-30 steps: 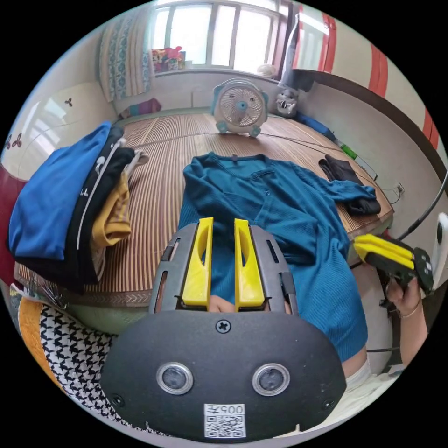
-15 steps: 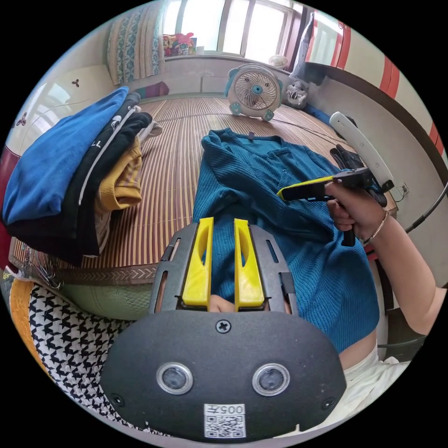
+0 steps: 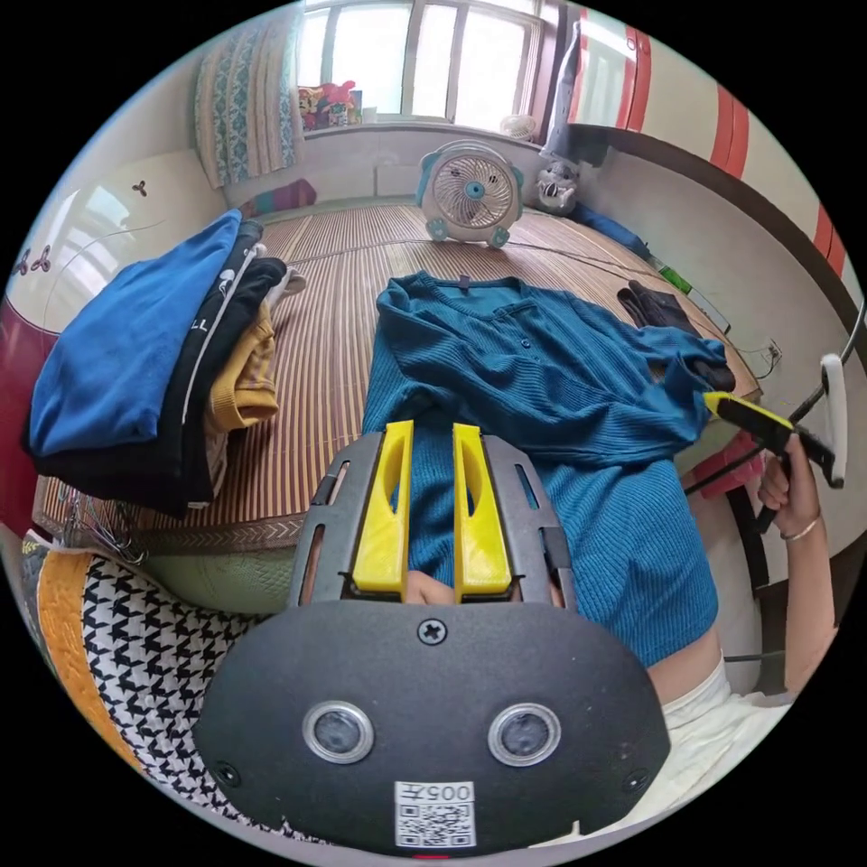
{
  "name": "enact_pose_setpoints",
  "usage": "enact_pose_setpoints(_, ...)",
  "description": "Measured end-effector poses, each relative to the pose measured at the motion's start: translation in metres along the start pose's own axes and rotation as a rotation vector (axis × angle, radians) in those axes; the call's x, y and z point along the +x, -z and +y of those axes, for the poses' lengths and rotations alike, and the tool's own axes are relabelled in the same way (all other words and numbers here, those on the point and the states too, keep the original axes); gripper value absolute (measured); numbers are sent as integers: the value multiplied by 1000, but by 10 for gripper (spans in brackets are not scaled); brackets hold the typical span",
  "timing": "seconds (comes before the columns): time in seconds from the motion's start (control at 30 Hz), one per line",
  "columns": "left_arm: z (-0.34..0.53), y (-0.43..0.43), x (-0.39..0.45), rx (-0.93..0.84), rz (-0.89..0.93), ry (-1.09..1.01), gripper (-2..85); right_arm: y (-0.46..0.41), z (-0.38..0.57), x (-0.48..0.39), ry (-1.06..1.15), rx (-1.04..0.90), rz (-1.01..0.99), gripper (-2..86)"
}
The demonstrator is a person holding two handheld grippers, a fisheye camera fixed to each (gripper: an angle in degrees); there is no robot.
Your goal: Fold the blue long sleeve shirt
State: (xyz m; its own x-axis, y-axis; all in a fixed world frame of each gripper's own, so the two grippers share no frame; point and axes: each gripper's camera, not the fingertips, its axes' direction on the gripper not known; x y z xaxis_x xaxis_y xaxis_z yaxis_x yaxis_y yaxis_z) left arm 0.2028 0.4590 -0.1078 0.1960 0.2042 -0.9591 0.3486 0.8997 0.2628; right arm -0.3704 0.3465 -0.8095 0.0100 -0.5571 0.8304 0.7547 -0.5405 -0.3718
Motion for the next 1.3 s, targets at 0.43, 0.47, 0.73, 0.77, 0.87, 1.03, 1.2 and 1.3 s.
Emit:
enact_pose_setpoints(0.43,-70,-54,-21,-91,44,85,96,-26,68,27,-115,-125,28,0)
enact_pose_setpoints(0.47,-77,-62,-22,-99,36,104,98,-26,67,25,-107,-123,33,0)
enact_pose_setpoints(0.73,-94,-106,-36,-147,51,166,42,-32,64,20,-69,-104,85,0)
enact_pose_setpoints(0.77,-95,-102,-40,-135,67,169,39,-33,63,19,-67,-104,85,0)
enact_pose_setpoints(0.87,-97,-77,-57,-32,80,202,33,-30,54,16,-50,-72,67,4)
enact_pose_setpoints(1.03,-93,-52,-93,45,-20,293,33,-29,32,-3,19,-20,-46,6)
enact_pose_setpoints(1.2,-82,-70,-106,-68,-66,307,56,-53,34,-14,72,-111,-7,8)
enact_pose_setpoints(1.3,-88,-55,-97,-9,-71,275,67,-59,41,-11,67,-137,3,9)
